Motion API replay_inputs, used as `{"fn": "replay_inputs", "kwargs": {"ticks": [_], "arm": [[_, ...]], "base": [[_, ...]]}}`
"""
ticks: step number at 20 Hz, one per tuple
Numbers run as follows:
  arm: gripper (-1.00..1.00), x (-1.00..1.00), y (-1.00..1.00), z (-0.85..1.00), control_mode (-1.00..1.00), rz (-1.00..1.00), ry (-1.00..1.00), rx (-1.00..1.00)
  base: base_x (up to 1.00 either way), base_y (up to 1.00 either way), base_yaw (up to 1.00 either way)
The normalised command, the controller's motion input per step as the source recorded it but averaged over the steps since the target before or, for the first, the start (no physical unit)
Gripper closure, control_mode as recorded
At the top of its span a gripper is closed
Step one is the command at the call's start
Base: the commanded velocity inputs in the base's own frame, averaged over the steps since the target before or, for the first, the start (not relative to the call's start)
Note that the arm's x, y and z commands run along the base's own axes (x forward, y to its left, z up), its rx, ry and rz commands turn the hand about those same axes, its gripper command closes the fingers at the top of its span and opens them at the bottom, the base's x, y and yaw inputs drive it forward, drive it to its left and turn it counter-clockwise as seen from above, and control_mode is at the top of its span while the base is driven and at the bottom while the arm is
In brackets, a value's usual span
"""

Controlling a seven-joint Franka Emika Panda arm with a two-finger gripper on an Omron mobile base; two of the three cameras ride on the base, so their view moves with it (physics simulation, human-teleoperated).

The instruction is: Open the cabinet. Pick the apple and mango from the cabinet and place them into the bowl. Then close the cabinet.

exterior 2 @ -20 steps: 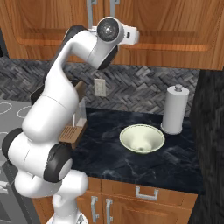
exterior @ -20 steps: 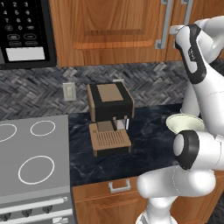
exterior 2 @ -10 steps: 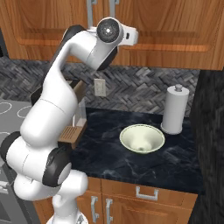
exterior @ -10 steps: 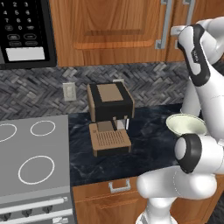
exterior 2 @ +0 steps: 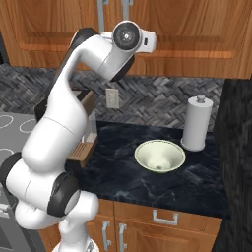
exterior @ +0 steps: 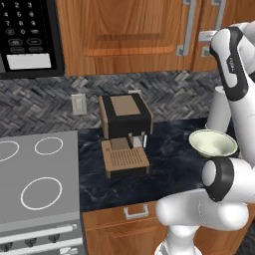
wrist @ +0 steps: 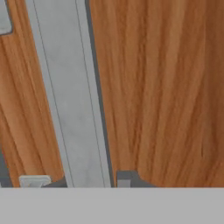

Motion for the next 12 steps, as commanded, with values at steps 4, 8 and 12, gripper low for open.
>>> {"fn": "replay_inputs", "kwargs": {"ticks": [4,8,12], "arm": [[1.0,-0.4,-0.37,0.0,-1.0,0.04,0.0,0.0],[1.0,-0.48,-0.46,0.0,-1.0,0.04,0.0,0.0],[1.0,-0.56,-0.48,0.0,-1.0,0.03,0.0,0.0]], "base": [[0.0,0.0,0.0],[0.0,0.0,0.0],[0.0,0.0,0.0]]}}
